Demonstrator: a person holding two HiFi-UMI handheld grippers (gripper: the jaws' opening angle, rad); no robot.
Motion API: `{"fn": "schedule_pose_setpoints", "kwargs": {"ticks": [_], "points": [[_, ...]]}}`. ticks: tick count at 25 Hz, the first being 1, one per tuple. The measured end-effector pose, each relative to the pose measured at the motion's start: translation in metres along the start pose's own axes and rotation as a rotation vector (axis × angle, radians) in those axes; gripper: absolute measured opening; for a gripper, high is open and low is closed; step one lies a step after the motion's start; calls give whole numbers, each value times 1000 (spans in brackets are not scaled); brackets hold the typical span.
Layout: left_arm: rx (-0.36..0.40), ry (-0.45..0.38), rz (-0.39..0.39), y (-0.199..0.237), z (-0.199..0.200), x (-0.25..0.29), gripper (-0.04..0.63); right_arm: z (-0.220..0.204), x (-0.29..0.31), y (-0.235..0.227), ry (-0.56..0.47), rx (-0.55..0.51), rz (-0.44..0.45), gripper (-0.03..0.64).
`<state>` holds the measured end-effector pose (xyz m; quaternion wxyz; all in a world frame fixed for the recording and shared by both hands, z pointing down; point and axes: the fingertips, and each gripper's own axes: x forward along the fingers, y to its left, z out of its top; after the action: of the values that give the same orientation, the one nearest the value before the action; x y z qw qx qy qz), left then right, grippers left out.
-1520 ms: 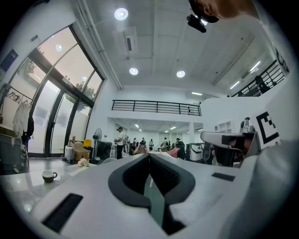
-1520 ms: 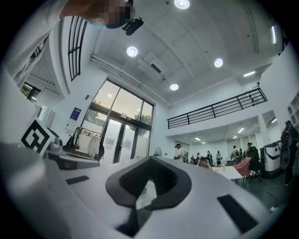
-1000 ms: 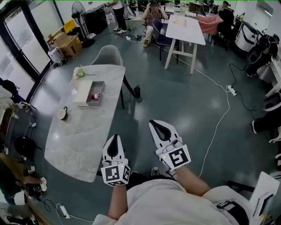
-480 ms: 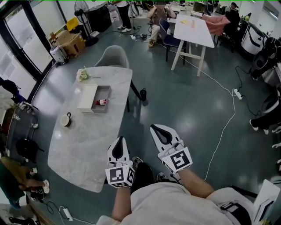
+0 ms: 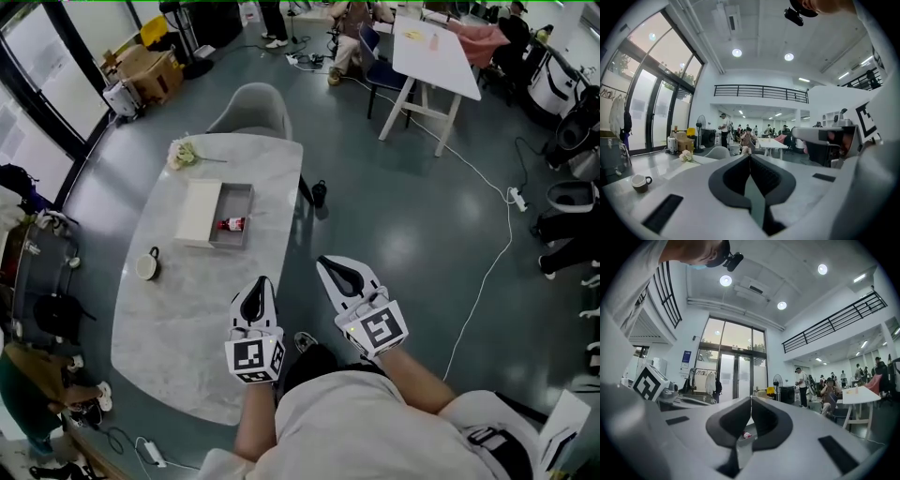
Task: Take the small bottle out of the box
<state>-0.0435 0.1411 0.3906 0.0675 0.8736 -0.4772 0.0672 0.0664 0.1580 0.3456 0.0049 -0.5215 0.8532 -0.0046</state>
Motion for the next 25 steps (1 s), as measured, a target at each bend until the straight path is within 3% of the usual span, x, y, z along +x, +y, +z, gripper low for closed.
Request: {"fn": "schedule_pose_setpoints", "kwargs": {"ticks": [9,21,25], "points": [[-42,29,37,76,-6,28,23,-30,81,6,88,31,28,26],[-80,175,132,165,-55,76,23,-78,189,6,186,37,151,26],[-55,249,146,184,-71,101,23,-101,219,0,233,44,193,26]]}}
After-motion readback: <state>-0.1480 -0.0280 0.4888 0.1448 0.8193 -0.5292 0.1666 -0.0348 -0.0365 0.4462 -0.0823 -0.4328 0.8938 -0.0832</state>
